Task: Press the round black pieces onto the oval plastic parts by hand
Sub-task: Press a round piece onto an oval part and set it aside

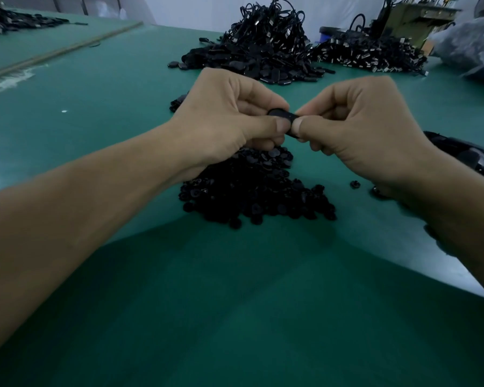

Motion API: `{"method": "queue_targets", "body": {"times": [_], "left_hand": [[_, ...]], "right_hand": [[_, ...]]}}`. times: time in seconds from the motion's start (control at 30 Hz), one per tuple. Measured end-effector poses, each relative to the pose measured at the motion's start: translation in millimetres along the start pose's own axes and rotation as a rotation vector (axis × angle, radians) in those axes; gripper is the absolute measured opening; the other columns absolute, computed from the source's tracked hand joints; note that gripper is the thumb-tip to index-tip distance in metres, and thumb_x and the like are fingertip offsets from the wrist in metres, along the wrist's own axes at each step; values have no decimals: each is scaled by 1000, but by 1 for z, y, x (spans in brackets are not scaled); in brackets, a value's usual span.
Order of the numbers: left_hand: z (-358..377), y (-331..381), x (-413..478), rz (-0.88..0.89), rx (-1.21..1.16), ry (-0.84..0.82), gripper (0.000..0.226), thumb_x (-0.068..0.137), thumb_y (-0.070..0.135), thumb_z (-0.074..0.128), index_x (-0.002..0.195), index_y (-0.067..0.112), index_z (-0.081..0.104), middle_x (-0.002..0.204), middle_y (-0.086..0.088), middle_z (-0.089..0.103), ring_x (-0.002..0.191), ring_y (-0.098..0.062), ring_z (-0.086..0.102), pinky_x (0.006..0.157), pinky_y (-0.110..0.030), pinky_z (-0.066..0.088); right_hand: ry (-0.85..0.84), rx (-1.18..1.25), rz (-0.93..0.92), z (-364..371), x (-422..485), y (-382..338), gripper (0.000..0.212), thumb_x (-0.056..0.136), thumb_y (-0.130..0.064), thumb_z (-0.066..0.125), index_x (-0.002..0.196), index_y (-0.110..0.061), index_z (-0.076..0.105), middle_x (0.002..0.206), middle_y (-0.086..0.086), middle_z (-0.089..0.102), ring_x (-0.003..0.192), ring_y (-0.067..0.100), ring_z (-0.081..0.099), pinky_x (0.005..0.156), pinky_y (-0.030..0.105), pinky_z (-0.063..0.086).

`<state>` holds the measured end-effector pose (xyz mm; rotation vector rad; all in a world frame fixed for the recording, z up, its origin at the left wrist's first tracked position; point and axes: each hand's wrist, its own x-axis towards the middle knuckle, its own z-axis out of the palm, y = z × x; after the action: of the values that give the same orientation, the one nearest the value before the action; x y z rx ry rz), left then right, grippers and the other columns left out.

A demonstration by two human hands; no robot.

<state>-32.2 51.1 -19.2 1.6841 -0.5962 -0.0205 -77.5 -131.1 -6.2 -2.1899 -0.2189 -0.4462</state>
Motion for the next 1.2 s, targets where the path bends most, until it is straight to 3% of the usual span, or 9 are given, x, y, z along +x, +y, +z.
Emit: {"method": "queue_targets", "body": {"times": [0.27,0.4,0.53,0.57,0.7,0.9,1.03,1.13,1.2], "left_hand": [[-5,0,3,58,161,-29,9,83,4,79,90,7,74,75,-10,76,66,-15,73,66,-24,61],[-9,-7,9,68,215,62,11,84,6,79,85,16,74,70,-2,76,66,-15,74,65,-23,60],[-22,-25,20,-29,184,301,16,85,6,78,80,20,72,66,0,74,68,-18,74,73,-29,61],[-27,-29,22,-48,167,363,16,85,6,77,80,20,71,66,0,74,68,-18,74,74,-28,61],[-48,-40,30,-117,223,511,21,85,9,77,98,22,66,70,-4,74,64,-14,71,66,-25,60],[-55,-52,41,-204,353,533,20,86,6,74,83,26,69,72,-5,73,50,-4,64,56,-16,55],[-58,-54,46,-271,338,468,28,83,6,79,107,16,73,96,-4,73,81,-18,74,87,-33,60],[-55,-52,45,-253,419,413,27,85,12,77,109,22,70,110,-5,69,107,-25,68,100,-39,54],[-54,-52,46,-260,389,318,52,89,9,73,139,11,56,133,-8,61,123,-23,60,108,-38,48]], "right_hand": [[-29,-12,-48,1,-1,1,9,87,-14,75,80,-21,74,69,-3,73,60,3,65,58,15,50],[-43,2,-23,1,2,5,16,94,-8,66,99,-21,74,80,-4,76,75,4,72,65,16,54],[38,-375,-10,-8,9,22,25,98,-13,59,120,-18,70,97,-7,71,83,1,65,73,0,45],[54,-496,3,-14,11,27,27,97,-11,58,122,-15,70,102,-2,71,87,6,63,78,2,45],[-38,-888,126,-33,20,48,29,96,-17,57,122,-8,68,116,21,65,111,39,56,100,42,47],[-105,-948,194,-24,19,52,28,99,-21,52,120,-6,65,118,22,62,114,42,53,100,48,47],[-48,-885,150,-23,20,52,20,98,-18,59,114,-12,69,115,19,66,112,39,56,101,46,47],[-25,-839,150,-22,20,54,16,98,-20,60,109,-14,70,112,15,67,110,36,57,95,42,46],[-14,-799,173,-23,20,55,14,98,-22,62,108,-16,68,110,14,67,110,36,57,90,39,43]]}}
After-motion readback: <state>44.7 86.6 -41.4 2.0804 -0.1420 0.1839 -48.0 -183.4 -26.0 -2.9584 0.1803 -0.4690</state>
